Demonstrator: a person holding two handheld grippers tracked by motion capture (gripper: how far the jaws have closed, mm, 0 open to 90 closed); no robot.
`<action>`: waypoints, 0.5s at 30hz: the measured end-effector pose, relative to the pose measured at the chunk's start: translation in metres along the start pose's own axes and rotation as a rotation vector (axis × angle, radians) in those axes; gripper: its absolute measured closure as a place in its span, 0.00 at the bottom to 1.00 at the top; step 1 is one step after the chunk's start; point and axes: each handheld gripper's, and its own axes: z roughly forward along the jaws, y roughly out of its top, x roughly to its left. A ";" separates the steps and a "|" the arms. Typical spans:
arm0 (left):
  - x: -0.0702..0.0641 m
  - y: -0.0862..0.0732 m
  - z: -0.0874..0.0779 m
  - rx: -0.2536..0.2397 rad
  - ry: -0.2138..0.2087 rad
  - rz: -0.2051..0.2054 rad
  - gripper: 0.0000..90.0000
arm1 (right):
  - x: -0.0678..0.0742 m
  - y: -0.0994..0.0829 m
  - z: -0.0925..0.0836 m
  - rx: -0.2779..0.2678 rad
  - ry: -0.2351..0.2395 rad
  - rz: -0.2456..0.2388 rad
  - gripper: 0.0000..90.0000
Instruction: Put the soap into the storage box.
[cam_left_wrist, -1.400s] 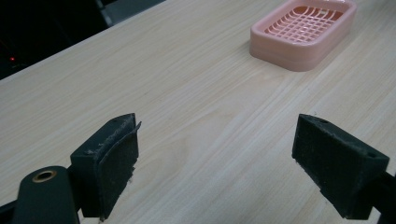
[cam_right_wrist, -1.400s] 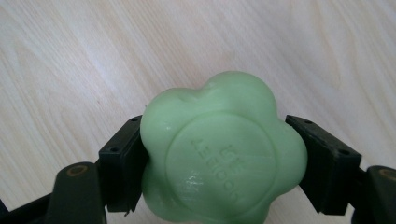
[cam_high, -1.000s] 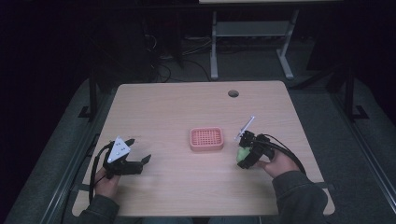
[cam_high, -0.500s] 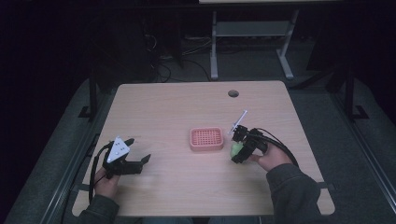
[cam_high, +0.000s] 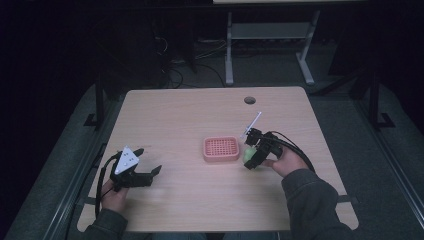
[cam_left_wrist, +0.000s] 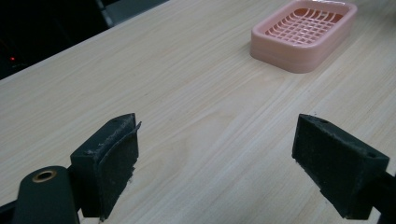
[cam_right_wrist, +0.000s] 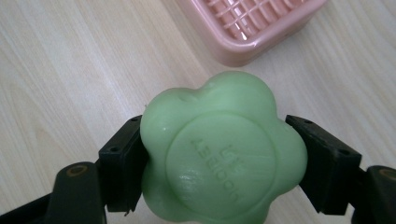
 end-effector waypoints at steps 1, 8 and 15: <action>0.000 0.000 0.000 0.000 0.000 0.000 0.16 | 0.000 0.001 0.000 -0.004 -0.001 -0.001 0.29; 0.000 0.000 0.000 0.003 0.000 0.004 0.16 | -0.003 0.008 0.000 0.009 0.001 -0.002 0.29; 0.000 0.000 0.000 -0.001 -0.001 -0.001 0.16 | -0.004 0.016 0.000 0.005 -0.002 -0.015 0.29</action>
